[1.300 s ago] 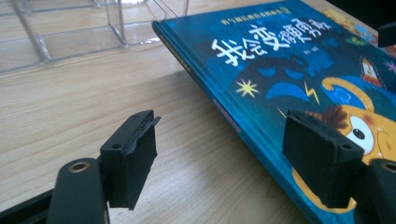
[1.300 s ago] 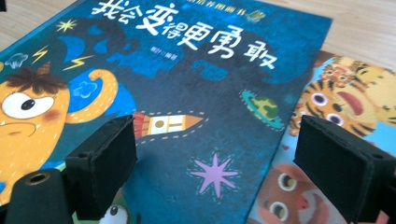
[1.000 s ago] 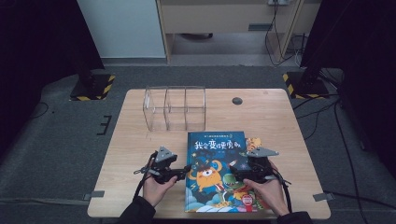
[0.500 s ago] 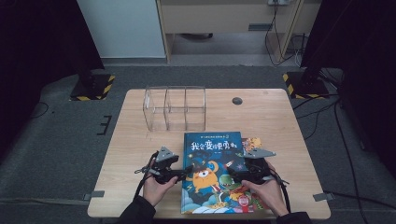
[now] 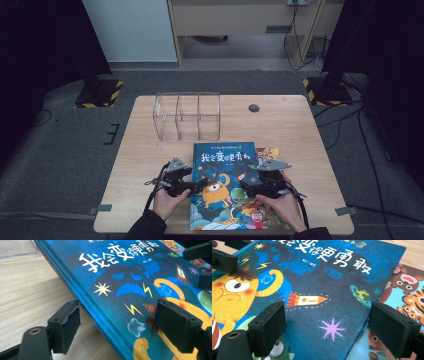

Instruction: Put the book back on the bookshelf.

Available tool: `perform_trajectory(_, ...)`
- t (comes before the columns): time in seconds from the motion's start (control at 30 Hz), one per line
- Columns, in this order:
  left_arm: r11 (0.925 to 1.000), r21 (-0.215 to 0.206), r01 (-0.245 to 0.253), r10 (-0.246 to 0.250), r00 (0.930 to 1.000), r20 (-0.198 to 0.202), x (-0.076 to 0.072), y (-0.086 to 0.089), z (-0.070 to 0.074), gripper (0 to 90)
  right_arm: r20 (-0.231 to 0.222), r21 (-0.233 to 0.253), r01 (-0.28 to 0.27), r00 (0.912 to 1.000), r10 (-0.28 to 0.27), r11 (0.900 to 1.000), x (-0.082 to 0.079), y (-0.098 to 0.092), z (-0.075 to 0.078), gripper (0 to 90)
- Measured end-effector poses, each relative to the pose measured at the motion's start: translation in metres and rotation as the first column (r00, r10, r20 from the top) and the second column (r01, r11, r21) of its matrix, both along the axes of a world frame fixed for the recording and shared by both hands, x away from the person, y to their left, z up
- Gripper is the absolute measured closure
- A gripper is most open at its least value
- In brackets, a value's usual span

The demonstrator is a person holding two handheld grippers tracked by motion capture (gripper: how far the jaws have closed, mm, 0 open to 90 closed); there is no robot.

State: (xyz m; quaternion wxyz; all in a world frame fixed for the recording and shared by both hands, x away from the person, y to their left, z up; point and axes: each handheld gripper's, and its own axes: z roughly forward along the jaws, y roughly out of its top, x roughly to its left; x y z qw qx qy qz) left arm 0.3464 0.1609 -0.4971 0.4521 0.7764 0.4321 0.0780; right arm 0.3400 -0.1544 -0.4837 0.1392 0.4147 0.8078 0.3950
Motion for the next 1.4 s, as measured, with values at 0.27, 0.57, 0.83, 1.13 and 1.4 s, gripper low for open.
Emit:
perform_trajectory(0.27,0.9995,-0.030,0.004,-0.005,0.9988,-0.049,0.004,0.003,-0.002,18.6,-0.001,0.000,0.002,1.0000,-0.002,1.000,0.000,0.001,0.000,14.4)
perform_trajectory(0.57,0.9980,-0.062,0.012,-0.018,0.9956,-0.092,0.010,0.004,-0.006,15.8,-0.002,-0.002,-0.009,1.0000,0.009,1.000,0.001,0.005,0.000,14.4)
perform_trajectory(0.83,0.9966,-0.082,0.012,-0.022,0.9925,-0.120,0.014,0.008,-0.007,15.4,0.003,-0.006,-0.020,0.9998,0.020,1.000,0.002,0.010,0.000,14.5)
perform_trajectory(1.13,0.9990,-0.045,0.007,-0.013,0.9906,-0.136,0.013,0.011,-0.002,15.6,0.005,-0.005,-0.026,0.9996,0.026,1.000,0.002,0.016,0.000,14.4)
perform_trajectory(1.4,0.9995,-0.032,0.004,-0.007,0.9926,-0.121,0.010,0.010,0.003,15.7,0.002,0.008,-0.027,0.9996,0.027,1.000,0.003,0.016,0.000,14.4)
